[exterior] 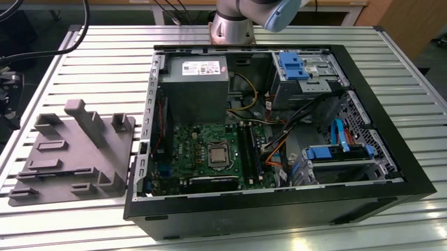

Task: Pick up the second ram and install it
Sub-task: 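Pick up the second ram and move it above second insertion slot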

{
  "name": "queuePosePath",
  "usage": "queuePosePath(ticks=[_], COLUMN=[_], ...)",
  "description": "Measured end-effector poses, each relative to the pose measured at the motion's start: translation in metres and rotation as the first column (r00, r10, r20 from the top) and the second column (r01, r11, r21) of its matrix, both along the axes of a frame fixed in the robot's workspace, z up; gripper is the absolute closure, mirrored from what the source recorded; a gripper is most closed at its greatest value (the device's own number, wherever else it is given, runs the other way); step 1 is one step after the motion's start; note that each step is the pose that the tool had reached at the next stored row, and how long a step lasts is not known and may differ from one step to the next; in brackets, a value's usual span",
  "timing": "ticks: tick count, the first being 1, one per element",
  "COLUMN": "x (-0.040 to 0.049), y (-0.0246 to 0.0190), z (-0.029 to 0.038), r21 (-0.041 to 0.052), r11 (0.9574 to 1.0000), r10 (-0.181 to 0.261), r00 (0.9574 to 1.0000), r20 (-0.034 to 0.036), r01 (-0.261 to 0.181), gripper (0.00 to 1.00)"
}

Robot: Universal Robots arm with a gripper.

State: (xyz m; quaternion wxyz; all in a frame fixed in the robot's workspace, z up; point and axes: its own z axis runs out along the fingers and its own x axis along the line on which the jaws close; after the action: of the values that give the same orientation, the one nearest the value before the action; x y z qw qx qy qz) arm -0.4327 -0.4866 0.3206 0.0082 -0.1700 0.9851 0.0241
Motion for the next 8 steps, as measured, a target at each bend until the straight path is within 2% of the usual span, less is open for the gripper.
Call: queuePosePath(ticks=[4, 8], x=[0.0, 0.0], y=[0.0, 0.0], z=[0.0, 0.0], r21=[0.0, 0.0], r11=[0.9984, 0.994], r10=[0.057, 0.11], r00=[0.9984, 0.994], r20=[0.0, 0.0], r01=[-0.057, -0.11], gripper=[0.89, 0.89])
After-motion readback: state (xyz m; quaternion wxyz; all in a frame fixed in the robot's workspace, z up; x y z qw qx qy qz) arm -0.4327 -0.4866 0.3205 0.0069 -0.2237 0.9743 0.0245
